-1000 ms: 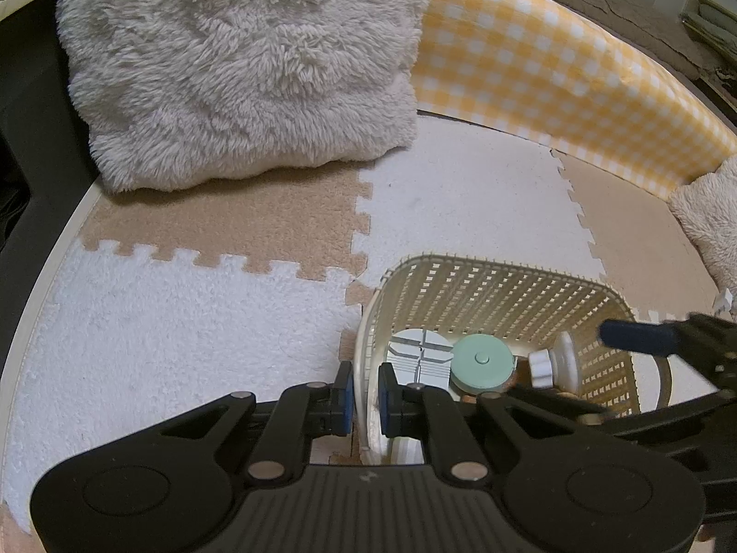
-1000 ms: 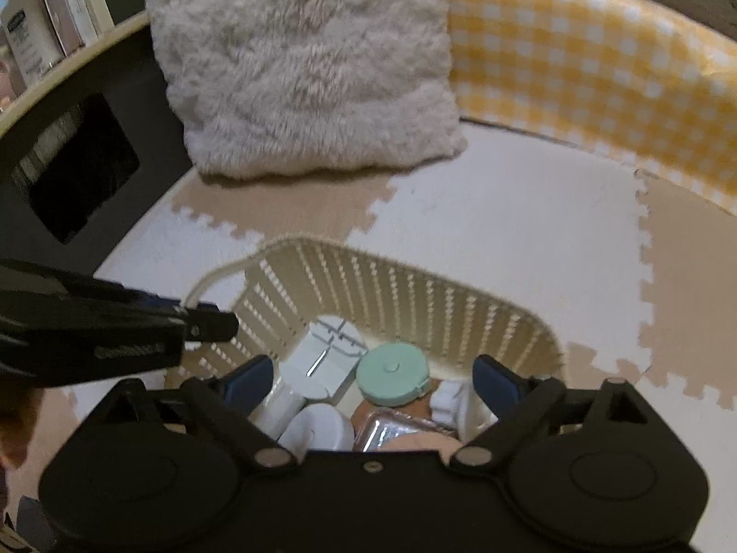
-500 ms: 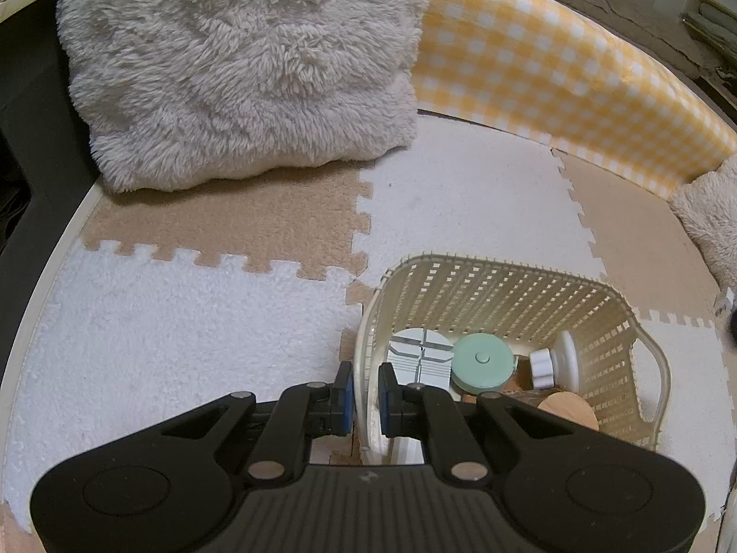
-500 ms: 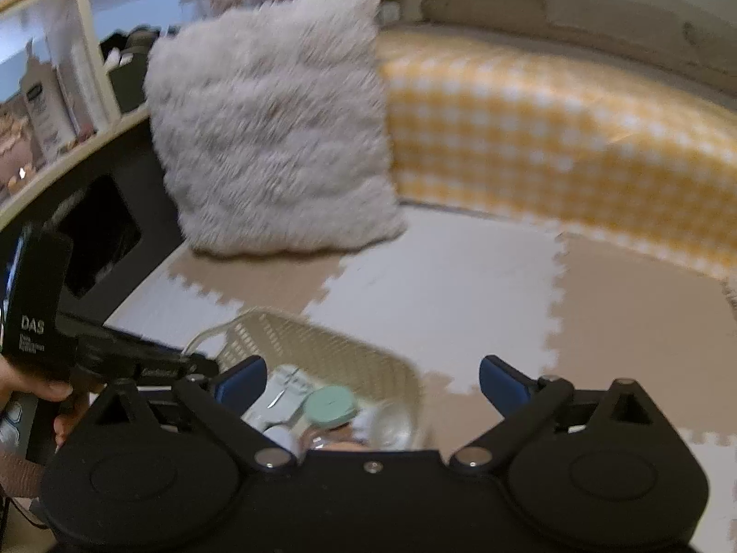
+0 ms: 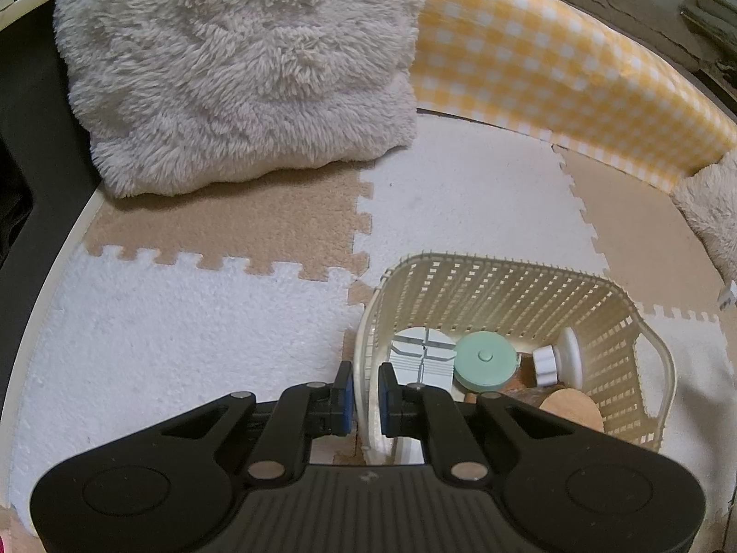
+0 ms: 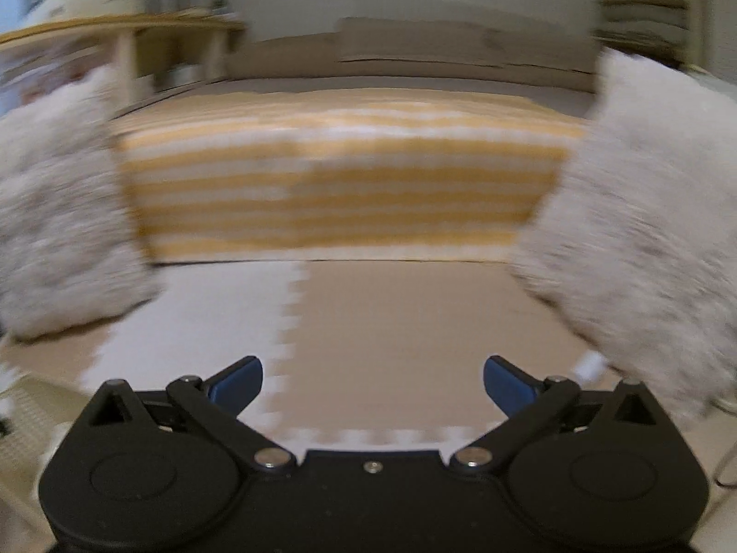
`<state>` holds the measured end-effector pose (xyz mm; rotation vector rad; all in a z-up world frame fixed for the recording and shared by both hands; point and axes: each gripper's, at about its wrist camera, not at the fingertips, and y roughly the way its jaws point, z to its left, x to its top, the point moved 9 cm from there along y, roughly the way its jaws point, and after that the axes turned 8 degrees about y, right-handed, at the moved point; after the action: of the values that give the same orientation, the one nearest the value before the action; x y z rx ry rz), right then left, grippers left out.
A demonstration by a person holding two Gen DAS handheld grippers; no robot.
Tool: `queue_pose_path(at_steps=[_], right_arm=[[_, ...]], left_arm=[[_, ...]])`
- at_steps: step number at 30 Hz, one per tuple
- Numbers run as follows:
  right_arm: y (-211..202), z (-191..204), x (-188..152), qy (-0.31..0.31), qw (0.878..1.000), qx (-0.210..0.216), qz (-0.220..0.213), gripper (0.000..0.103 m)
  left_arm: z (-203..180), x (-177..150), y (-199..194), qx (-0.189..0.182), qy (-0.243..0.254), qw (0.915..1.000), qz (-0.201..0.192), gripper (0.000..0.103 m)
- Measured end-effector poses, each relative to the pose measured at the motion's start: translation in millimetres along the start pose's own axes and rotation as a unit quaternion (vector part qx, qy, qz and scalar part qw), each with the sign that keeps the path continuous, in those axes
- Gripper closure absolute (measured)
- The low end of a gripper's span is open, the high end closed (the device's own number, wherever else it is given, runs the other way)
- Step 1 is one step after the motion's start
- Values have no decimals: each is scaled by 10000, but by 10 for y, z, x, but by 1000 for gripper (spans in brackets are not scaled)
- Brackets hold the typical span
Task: Organize rigid objects
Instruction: 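Move the right gripper to the white plug adapter and grasp it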
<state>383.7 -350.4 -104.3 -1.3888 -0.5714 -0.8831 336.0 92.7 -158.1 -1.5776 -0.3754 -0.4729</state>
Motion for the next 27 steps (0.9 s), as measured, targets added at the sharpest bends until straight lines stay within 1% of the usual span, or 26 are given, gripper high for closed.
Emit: queue_pose_path(at_steps=[3, 6, 7, 13, 17, 18, 22, 24, 25, 27], right_arm=[[198, -420, -49, 264, 9982, -529, -63, 0], [413, -796, -91, 404, 9937, -1042, -80, 0], [461, -900, -87, 450, 9923, -1150, -129, 0], [730, -1360, -73, 948, 9840, -1471, -348, 0], [963, -1539, -104, 1267, 9821, -1376, -238, 1], [1012, -1560, -116, 1290, 9818, -1379, -204, 7], [1200, -1602, -96, 1242, 9805, -1517, -166, 21], [1274, -1630, -81, 1310, 9781, -1612, -154, 33], [1308, -1648, -79, 1359, 9762, -1686, -128, 36], [1374, -1676, -86, 1486, 9724, -1797, -58, 46]], left_arm=[[0, 1, 1, 8, 7, 10000, 0, 93], [7, 1, -2, 22, 37, 10000, 4, 93], [4, 1, 0, 25, 44, 10000, 5, 93], [-13, 2, 3, 63, 114, 9999, 17, 93], [-17, 0, 4, 77, 165, 9998, 17, 93], [-17, -3, 4, 74, 158, 9998, 17, 93], [-19, -13, 1, 81, 151, 9999, 19, 93], [-21, -11, 1, 82, 146, 9999, 13, 93], [-22, -13, 2, 77, 132, 9999, 19, 93], [-27, -13, 7, 69, 116, 9999, 33, 93]])
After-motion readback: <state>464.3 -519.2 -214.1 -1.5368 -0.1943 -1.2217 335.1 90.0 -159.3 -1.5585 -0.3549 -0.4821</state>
